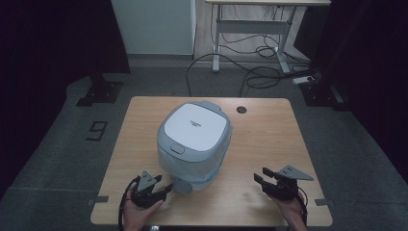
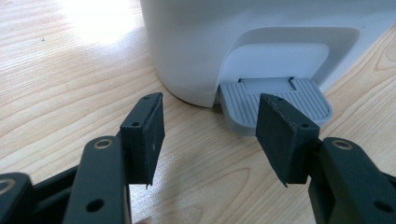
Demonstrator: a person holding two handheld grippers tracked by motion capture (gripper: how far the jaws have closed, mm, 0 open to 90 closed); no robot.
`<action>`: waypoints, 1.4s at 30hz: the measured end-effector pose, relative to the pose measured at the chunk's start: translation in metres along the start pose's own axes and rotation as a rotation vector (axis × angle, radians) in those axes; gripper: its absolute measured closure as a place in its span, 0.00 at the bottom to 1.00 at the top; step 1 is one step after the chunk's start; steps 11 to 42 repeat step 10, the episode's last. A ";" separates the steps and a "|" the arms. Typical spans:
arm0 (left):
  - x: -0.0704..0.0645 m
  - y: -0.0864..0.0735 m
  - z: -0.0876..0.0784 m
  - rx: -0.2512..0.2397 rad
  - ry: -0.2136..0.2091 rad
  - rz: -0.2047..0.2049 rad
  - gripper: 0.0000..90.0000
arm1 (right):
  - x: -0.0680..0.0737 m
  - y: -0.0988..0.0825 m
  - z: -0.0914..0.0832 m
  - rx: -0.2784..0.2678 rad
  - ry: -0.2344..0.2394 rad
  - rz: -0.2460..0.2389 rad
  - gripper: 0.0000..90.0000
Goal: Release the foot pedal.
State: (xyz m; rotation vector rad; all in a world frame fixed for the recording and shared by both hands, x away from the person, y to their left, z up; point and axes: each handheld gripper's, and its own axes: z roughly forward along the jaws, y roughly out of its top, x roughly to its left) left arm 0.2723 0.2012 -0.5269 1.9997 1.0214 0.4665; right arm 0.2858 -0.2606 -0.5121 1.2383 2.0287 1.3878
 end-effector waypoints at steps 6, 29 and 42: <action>0.000 0.000 0.000 0.001 0.001 0.001 0.47 | 0.000 0.000 0.000 -0.001 0.000 0.000 0.55; 0.000 0.000 0.000 0.001 0.001 0.001 0.47 | -0.001 -0.001 0.000 -0.002 -0.001 -0.001 0.55; 0.000 0.000 0.000 0.001 0.001 0.001 0.47 | -0.001 -0.001 0.000 -0.002 -0.001 -0.001 0.55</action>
